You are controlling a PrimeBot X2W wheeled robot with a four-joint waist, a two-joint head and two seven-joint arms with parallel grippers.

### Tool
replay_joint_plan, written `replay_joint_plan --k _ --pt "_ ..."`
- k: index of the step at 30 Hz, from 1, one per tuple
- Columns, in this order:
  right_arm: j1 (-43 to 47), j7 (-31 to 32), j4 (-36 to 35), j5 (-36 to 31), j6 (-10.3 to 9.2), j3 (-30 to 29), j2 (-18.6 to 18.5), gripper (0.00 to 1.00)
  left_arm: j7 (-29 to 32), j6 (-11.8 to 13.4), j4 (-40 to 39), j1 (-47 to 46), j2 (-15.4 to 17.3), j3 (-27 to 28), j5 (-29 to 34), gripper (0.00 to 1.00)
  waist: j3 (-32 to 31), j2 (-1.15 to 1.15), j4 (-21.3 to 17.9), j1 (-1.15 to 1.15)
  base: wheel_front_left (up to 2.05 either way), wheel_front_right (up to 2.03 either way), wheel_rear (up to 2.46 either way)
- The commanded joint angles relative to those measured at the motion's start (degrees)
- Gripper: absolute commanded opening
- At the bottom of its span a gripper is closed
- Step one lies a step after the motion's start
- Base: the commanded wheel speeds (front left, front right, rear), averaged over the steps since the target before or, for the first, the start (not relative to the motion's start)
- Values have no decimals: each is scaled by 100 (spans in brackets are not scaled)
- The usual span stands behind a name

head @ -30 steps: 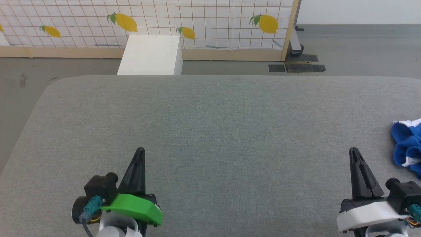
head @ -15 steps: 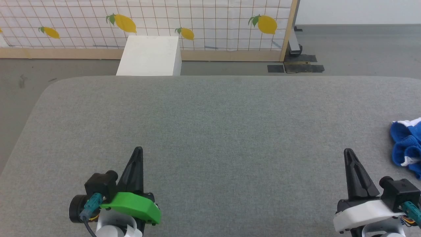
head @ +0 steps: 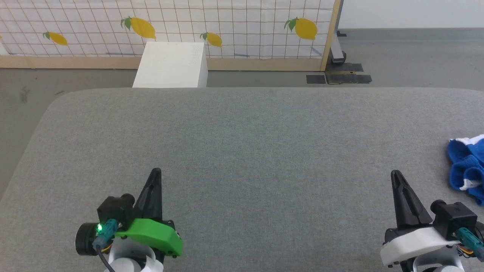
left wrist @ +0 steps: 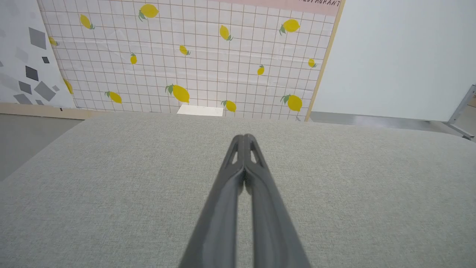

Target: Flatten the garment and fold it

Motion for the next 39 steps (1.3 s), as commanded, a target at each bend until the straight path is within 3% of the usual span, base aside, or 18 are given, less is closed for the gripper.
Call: replay_joint_plan --k 1,39 --pt "-112 44 -33 -43 -4 27 8 0 36 45 -47 91 -9 28 67 0 -1 0 -2 0 0 0 0" --pt "-221 484 -80 -256 -7 217 13 0 479 225 -293 154 -15 204 570 0 -33 0 -57 0 0 0 0"
